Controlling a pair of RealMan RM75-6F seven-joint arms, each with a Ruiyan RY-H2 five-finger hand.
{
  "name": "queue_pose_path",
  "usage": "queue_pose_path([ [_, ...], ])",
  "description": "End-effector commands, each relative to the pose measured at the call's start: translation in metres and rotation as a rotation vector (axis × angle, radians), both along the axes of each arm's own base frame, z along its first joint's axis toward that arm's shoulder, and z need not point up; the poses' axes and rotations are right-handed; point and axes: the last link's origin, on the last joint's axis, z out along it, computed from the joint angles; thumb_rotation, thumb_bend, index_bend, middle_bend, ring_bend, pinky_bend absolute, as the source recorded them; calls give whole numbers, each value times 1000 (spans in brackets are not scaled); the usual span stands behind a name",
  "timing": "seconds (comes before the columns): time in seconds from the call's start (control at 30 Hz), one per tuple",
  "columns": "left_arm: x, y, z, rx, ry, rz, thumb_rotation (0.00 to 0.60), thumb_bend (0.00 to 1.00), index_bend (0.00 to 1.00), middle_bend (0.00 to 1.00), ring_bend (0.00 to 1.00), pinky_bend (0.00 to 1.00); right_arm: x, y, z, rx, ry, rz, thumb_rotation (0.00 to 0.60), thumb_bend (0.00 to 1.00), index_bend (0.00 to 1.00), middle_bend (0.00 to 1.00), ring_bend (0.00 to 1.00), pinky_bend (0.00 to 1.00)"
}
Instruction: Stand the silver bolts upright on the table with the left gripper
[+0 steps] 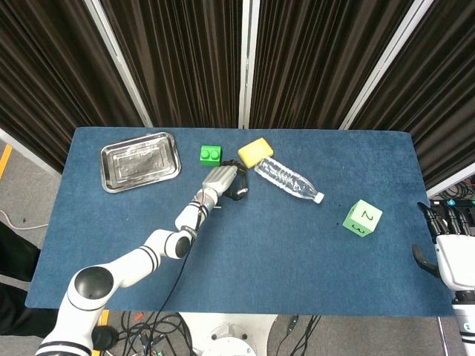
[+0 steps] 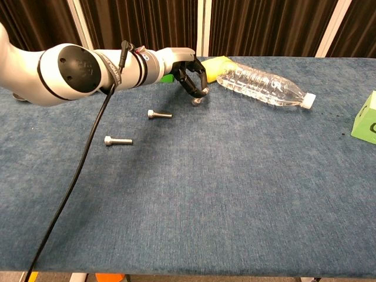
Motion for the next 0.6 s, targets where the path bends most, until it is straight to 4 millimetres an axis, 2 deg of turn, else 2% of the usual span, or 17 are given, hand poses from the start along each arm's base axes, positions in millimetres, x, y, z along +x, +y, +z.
queue_pose_path([
  [0.03, -2, 0, 2, -8, -28, 20, 600, 378, 522, 171, 0, 0, 0, 0, 0, 0, 0, 1, 600, 298, 77, 177, 2, 26],
  [0.6, -22, 6, 8, -1, -71, 100, 593, 382, 517, 172, 0, 0, 2, 0, 0, 0, 2, 6, 600, 298, 78, 177, 2, 27],
])
